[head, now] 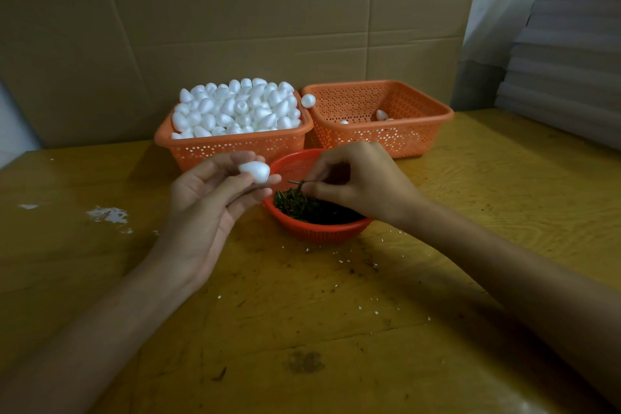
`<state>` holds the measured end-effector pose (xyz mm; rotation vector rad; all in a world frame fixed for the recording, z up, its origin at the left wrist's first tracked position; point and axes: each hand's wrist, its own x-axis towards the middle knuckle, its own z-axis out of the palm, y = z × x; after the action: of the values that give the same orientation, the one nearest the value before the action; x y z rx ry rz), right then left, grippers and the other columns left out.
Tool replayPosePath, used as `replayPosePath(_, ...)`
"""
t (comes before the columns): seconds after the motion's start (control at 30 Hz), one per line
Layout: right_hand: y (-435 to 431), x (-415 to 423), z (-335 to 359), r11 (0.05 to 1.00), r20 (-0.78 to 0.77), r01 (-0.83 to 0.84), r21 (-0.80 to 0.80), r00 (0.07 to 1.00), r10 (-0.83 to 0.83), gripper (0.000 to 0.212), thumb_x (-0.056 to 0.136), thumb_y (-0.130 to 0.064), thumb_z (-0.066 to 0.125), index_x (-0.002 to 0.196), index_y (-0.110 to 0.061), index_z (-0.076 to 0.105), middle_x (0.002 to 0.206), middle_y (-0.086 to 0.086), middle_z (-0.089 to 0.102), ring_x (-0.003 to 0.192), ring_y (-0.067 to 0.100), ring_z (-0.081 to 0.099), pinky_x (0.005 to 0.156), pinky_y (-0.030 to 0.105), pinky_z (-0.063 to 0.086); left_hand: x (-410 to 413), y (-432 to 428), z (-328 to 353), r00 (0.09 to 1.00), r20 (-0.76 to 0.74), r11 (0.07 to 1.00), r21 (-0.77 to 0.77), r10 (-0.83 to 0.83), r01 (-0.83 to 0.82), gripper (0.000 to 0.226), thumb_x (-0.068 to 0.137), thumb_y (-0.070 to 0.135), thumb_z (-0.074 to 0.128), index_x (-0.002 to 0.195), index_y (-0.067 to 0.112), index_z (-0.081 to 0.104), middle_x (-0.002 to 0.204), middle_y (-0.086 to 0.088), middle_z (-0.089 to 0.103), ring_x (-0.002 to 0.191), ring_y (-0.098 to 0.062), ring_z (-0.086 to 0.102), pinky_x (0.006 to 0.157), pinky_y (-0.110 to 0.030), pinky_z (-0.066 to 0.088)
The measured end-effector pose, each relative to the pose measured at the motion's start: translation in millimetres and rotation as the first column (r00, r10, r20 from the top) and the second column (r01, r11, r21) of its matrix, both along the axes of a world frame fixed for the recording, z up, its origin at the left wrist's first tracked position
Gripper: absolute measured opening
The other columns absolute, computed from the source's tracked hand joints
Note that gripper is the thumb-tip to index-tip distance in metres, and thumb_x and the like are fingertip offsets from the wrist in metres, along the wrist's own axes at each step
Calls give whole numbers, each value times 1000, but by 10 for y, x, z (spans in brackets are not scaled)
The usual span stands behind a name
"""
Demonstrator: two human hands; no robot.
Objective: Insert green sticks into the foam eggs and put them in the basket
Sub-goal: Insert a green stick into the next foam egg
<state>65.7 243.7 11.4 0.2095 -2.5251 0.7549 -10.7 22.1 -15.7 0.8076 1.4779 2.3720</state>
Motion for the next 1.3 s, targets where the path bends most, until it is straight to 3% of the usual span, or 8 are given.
replayPosePath(0.2,34,6,17,993,32,-21,-118,999,25,10,81,-13,88,82,-15,78,78,-8,77,74,3,73,78,36,61,8,3,2,999,-41,1000,-29,0,-1,19,86,11,71,102,15,79,117,-19,76,100,-33,77,80,-28,62)
replayPosePath(0.33,48,-1,12,994,41,-29,-101,999,33,14,78,-7,88,82,-14,76,76,-7,77,74,3,74,80,38,61,8,4,-24,998,-60,999,-42,-13,10,19,84,13,73,102,16,79,117,-19,75,100,-33,77,80,-28,61)
replayPosePath(0.5,43,9,21,997,47,-54,-57,997,57,36,84,-12,86,116,-21,75,83,-10,78,84,0,74,91,39,59,-5,3,-37,999,-45,999,-49,-11,8,19,87,9,71,103,15,79,118,-20,75,100,-34,77,80,-29,62)
replayPosePath(0.57,55,3,30,998,56,-56,-35,997,58,36,87,-13,83,120,-22,76,86,-11,78,86,1,74,92,39,58,-7,0,-37,999,-39,999,-49,-4,2,18,88,8,70,103,15,79,118,-19,75,100,-34,77,80,-29,62)
replayPosePath(0.77,87,-21,18,997,103,-55,-53,993,60,15,88,-15,82,102,-17,81,89,-9,79,86,2,73,88,37,59,-4,2,-31,999,-35,998,-61,-1,-1,17,87,9,74,102,16,80,118,-19,75,100,-35,77,78,-28,62)
replayPosePath(1.0,109,-26,1,970,126,-122,-208,980,151,11,94,-10,76,100,-7,66,90,-1,81,86,10,77,89,43,62,-10,-1,-35,1000,-24,999,-40,-4,3,18,87,9,71,102,14,79,116,-20,76,99,-34,77,77,-28,62)
replayPosePath(1.2,121,-46,12,985,59,-122,-126,990,130,7,88,-22,82,90,-17,78,85,-9,77,83,4,73,85,36,61,-23,-7,-34,1000,5,999,-38,-9,9,21,85,12,71,105,14,77,117,-20,76,102,-35,77,76,-27,62)
replayPosePath(1.3,115,-42,1,983,11,-108,-145,994,111,11,84,-30,84,88,-20,81,81,-8,76,74,6,71,71,28,59,-24,-4,-34,1000,16,999,-38,-6,6,22,87,12,70,108,12,75,117,-20,76,103,-37,77,76,-27,62)
